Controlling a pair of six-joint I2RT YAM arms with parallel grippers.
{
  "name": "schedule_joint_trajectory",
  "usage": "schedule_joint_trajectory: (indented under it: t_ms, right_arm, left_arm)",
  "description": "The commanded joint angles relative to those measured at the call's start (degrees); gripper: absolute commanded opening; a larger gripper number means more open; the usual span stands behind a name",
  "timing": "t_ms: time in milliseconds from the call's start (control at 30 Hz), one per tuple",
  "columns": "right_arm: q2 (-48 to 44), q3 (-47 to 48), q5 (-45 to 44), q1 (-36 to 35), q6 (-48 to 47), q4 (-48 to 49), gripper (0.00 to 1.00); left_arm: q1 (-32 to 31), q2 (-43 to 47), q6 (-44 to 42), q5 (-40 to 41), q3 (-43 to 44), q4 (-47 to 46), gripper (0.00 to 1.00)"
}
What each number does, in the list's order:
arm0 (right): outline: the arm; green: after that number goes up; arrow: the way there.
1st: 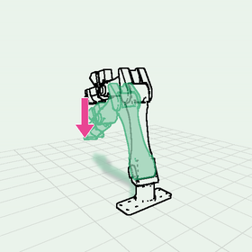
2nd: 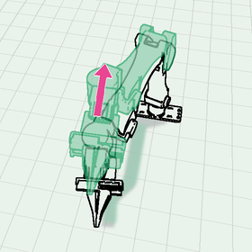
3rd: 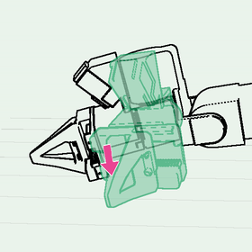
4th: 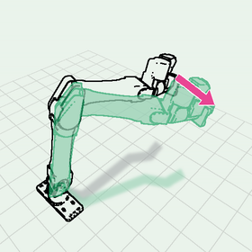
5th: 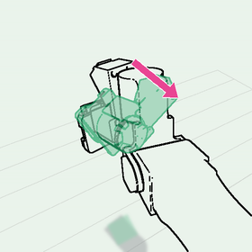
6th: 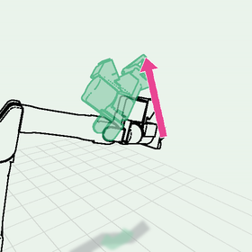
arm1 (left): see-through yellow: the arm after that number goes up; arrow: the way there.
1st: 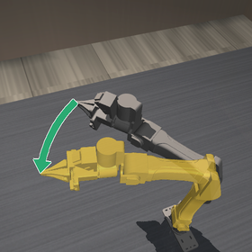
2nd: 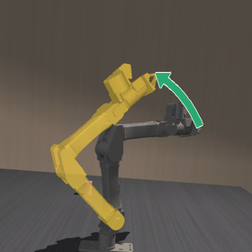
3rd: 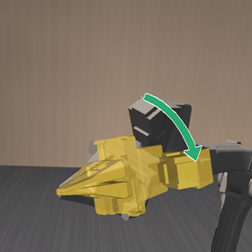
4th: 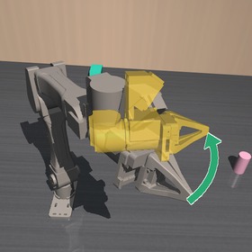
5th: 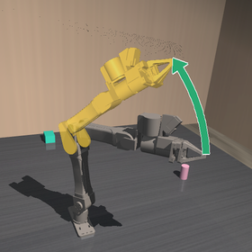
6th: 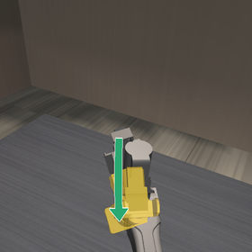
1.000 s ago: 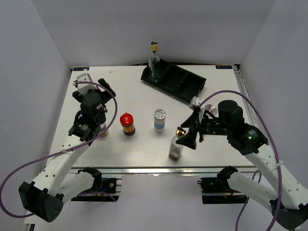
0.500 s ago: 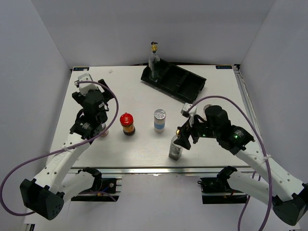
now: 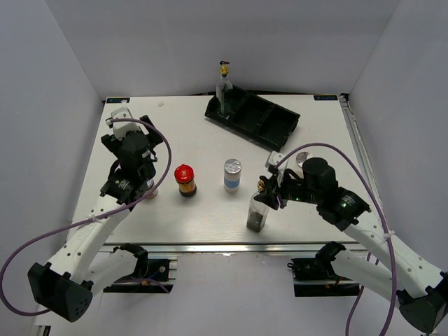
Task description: Organize the condiment bottles
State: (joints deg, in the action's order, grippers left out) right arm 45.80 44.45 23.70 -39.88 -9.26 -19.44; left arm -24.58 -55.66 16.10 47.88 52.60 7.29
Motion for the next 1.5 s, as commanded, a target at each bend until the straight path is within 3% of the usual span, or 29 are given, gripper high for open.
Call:
schedule_joint_trajectory:
  t_ms: [0,267,400,467,567,733,867,967,1133,1467]
  right_arm:
    - [-1.59,1.87,-0.67,-0.20,-0.68,3.97,0.00]
    - [-1.95,8.53,-17.54,-0.20,3.45,11.34,0.00]
    - [4.81,16.52,-28.84,-0.03,5.56,13.10,0.00]
    - [9.12,19.79,-30.47,1.63,5.48,14.60,0.00]
    - [15.62,27.34,-28.81,6.63,5.56,17.24,0.00]
    - [30.20,42.46,-15.80,17.36,8.82,18.82,0.00]
    - [42.15,55.02,-10.98,20.71,11.27,20.58,0.00]
    - [54.70,66.62,-10.61,21.95,12.85,21.90,0.00]
    - [66.94,83.40,-11.66,23.09,14.44,26.82,0.00]
    - [79.16,86.50,-14.48,23.27,15.67,46.94,0.00]
  left_arm:
    - [-0.12,1.96,-0.98,1.17,0.31,-1.31,0.98]
    - [-0.12,2.84,-1.60,1.69,-1.53,-3.07,0.98]
    - [-0.12,2.05,-1.68,0.90,-1.97,-4.56,0.98]
    - [-0.03,0.82,-1.86,1.08,-1.80,-5.26,0.98]
    - [0.23,-1.55,-2.47,1.34,-1.01,-6.41,0.98]
    - [2.07,-5.24,-1.60,1.52,-0.13,-9.13,0.98]
    - [7.08,-8.50,0.95,-0.93,0.93,-8.34,0.98]
    - [9.72,-9.90,1.65,-2.61,0.23,-9.57,0.98]
    - [12.44,-12.54,1.13,-3.49,-0.04,-11.16,0.98]
    - [13.50,-15.97,-1.68,-5.87,0.66,-12.83,0.98]
